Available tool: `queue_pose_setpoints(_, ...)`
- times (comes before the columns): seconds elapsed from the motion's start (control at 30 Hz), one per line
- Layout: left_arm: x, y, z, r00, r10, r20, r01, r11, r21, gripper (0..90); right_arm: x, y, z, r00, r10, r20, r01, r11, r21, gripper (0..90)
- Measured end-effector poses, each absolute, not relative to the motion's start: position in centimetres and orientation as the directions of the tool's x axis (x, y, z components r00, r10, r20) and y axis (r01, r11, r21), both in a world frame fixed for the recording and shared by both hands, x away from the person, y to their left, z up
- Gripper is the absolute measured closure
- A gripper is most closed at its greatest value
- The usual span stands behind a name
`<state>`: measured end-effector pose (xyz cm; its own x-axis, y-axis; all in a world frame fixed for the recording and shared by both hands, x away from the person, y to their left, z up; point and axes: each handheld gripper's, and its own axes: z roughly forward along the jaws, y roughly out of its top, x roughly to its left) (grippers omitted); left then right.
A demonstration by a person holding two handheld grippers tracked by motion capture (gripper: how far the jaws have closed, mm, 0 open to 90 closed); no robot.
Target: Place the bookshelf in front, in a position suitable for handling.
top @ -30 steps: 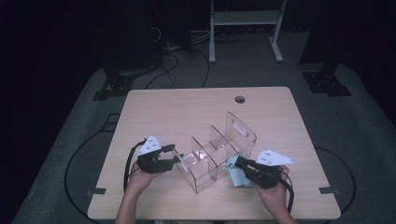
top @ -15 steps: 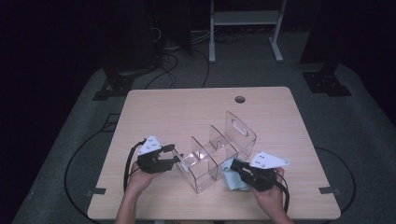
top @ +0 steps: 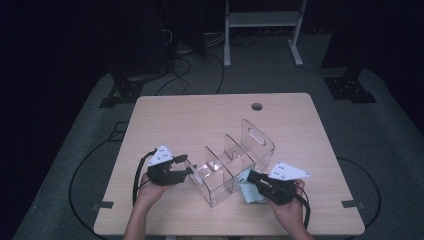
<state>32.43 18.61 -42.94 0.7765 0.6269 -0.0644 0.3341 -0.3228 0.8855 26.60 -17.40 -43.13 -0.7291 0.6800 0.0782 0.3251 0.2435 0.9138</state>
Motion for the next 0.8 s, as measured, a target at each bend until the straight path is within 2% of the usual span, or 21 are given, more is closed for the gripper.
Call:
queue_pose_setpoints(0.1, 32.4, 18.6, -42.9, 0.777, 0.626, -0.063, 0.333, -0.324, 0.886, 44.6, 26.7, -17.7, -43.2, -0.721, 0.687, 0.093, 0.336, 0.229, 0.913, 82.2)
queue_pose_setpoints(0.27, 32.4, 18.6, -42.9, 0.775, 0.628, -0.065, 0.335, -0.322, 0.885, 44.7, 25.9, -16.0, -43.3, -0.760, 0.646, 0.074, 0.317, 0.269, 0.909, 82.2)
queue_pose_setpoints(0.5, 32.4, 18.6, -42.9, 0.778, 0.625, -0.064, 0.332, -0.323, 0.886, 44.7, 26.6, -17.4, -43.3, -0.730, 0.678, 0.088, 0.333, 0.240, 0.912, 82.3)
queue_pose_setpoints(0.67, 32.4, 18.6, -42.9, 0.776, 0.627, -0.065, 0.335, -0.323, 0.885, 44.7, 25.8, -15.6, -43.4, -0.768, 0.637, 0.066, 0.307, 0.276, 0.911, 82.3)
queue_pose_setpoints(0.8, 32.4, 18.6, -42.9, 0.777, 0.626, -0.067, 0.336, -0.321, 0.885, 44.7, 26.1, -16.3, -43.3, -0.760, 0.647, 0.063, 0.306, 0.270, 0.913, 82.3)
